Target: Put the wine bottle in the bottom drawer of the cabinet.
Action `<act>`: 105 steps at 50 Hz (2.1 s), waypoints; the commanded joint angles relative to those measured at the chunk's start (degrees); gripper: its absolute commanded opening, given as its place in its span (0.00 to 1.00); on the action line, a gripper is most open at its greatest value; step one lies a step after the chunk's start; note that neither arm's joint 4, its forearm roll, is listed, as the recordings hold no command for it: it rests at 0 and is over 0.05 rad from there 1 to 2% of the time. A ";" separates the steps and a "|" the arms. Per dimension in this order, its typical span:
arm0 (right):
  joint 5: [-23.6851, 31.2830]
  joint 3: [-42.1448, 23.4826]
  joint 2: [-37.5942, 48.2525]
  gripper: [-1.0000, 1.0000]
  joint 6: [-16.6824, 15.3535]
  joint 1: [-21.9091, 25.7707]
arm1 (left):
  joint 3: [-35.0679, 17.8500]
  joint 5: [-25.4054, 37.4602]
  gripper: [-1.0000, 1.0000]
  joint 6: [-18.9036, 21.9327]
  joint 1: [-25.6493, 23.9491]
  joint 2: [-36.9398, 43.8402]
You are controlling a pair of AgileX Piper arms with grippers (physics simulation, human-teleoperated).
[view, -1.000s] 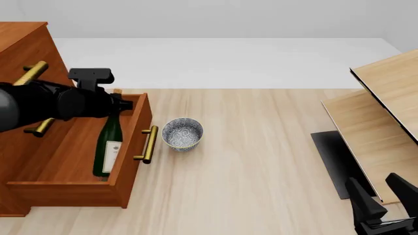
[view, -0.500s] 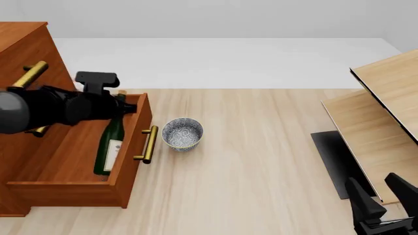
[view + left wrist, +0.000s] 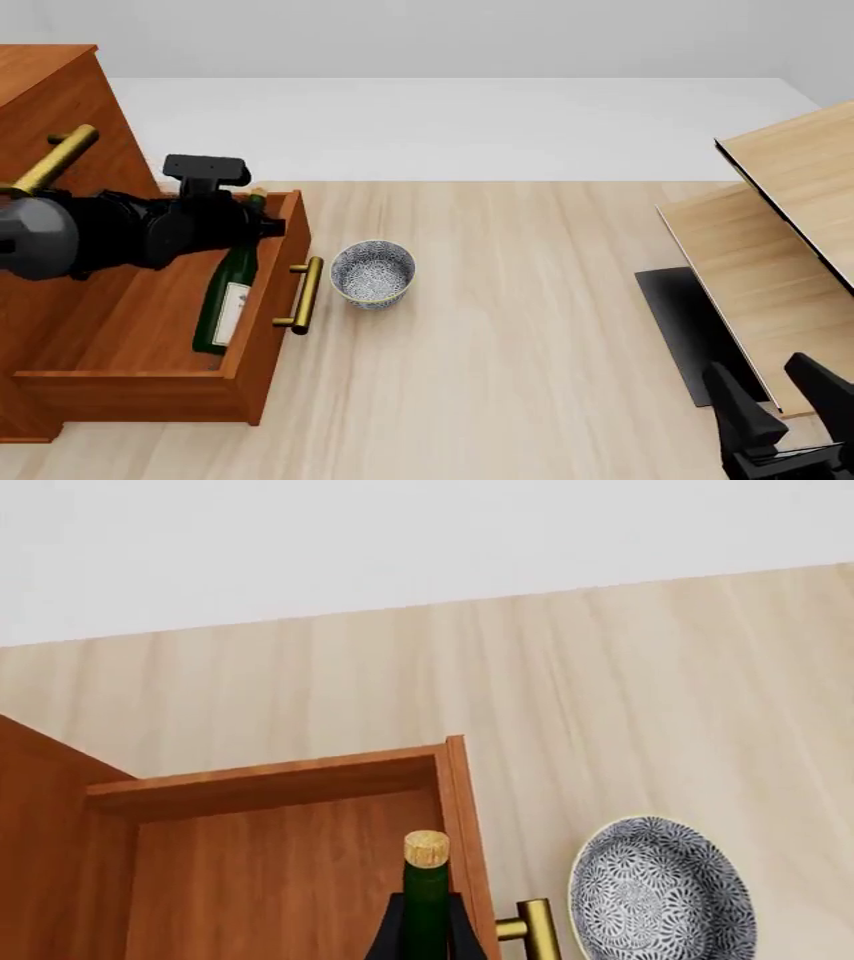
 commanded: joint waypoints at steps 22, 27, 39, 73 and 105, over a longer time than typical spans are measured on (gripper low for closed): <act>0.18 0.00 0.21 1.00 -0.13 0.24 | 6.63 5.77 0.00 1.08 0.48 4.07; 0.09 0.00 0.37 1.00 -0.04 0.30 | 6.33 5.93 0.00 0.92 0.77 4.19; -0.09 0.00 0.58 1.00 -0.12 0.24 | 6.36 5.98 0.00 1.17 0.37 3.92; 0.00 0.00 0.60 1.00 -0.02 0.53 | 7.18 6.19 1.00 0.83 -2.08 2.87; -0.46 0.00 1.12 1.00 -0.08 0.62 | 4.94 11.62 1.00 3.70 -1.01 -1.65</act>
